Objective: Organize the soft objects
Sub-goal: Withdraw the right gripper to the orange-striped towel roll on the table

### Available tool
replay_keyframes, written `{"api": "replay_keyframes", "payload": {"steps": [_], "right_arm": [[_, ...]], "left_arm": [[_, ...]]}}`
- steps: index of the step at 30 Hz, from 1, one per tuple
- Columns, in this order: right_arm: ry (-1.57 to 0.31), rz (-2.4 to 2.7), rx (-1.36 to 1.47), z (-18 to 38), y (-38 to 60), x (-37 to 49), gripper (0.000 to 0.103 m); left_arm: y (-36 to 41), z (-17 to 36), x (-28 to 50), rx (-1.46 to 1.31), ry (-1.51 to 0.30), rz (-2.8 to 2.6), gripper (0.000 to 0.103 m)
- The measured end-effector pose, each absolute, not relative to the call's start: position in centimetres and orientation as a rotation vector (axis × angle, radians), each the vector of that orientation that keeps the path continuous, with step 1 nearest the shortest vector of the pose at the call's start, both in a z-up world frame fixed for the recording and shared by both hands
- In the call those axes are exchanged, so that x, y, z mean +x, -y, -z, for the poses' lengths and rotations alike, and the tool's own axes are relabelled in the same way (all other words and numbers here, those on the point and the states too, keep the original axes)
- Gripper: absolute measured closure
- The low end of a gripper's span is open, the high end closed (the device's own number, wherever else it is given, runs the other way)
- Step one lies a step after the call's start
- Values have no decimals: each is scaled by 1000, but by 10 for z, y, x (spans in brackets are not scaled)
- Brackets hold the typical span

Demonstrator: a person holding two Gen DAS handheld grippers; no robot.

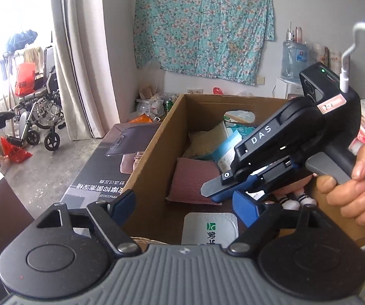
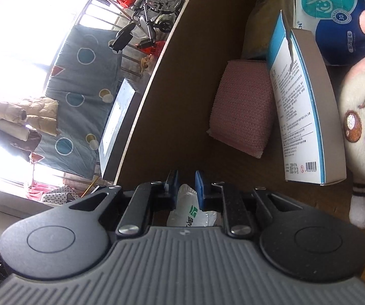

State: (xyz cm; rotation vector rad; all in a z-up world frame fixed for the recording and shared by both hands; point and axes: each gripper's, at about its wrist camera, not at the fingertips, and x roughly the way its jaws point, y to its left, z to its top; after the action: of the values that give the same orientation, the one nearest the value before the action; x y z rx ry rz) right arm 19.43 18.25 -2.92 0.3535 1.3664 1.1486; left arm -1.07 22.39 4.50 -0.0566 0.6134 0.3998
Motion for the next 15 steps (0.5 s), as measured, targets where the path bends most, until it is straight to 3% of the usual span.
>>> {"api": "replay_keyframes", "payload": {"steps": [5, 15], "right_arm": [[-1284, -1187, 383, 4, -154, 198, 86], [-1010, -1182, 449, -62, -30, 183, 74]], "left_arm": [[-224, -53, -22, -116, -579, -396, 16], [-171, -68, -6, -142, -521, -180, 14]]}}
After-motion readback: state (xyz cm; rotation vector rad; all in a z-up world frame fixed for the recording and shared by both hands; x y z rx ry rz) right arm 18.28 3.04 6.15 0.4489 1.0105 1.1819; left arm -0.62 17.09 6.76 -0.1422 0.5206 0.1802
